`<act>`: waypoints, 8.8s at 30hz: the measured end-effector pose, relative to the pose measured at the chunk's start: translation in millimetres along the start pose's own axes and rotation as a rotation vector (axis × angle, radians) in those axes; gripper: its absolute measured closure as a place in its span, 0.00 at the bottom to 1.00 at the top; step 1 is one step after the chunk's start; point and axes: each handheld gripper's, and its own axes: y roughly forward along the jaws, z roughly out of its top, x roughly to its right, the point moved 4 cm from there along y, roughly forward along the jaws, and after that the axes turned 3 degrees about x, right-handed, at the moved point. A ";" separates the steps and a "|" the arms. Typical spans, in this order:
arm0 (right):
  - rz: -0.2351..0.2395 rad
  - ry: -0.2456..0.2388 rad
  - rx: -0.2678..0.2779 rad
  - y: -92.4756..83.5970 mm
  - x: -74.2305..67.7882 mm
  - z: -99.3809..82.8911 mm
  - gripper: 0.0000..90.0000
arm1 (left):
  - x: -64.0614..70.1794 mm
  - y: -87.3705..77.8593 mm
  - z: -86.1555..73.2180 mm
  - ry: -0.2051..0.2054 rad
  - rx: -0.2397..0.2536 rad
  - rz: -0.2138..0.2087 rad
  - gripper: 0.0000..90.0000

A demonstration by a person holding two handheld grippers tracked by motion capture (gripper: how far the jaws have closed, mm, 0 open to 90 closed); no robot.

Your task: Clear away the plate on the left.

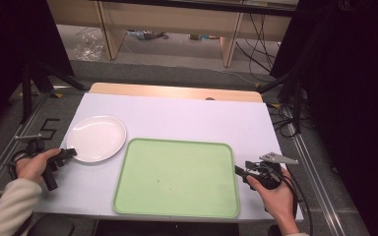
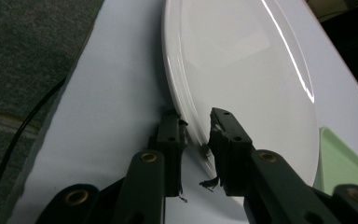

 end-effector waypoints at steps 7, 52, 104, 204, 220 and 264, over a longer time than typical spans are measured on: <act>-0.010 -0.012 0.001 -0.8 1.7 0.6 0.53 | 7.7 -9.0 8.7 -0.008 0.060 -0.084 0.91; -0.027 -0.023 0.017 -2.0 3.2 1.5 0.57 | -0.9 -17.5 12.1 -0.217 0.117 -0.261 0.96; -0.031 -0.012 0.023 -3.0 4.5 1.4 0.58 | 23.2 -22.7 9.4 -0.242 0.110 -0.378 0.95; -0.063 -0.018 0.035 -8.0 7.4 2.8 0.59 | 74.1 -19.8 -9.8 -0.159 0.050 -0.469 0.95; -0.072 -0.017 0.043 -7.8 9.0 2.3 0.59 | 85.4 -18.8 -16.1 -0.138 0.034 -0.468 0.96; -0.071 -0.020 0.019 -8.1 9.3 3.2 0.61 | 139.7 12.6 -83.6 0.002 -0.213 -0.450 0.96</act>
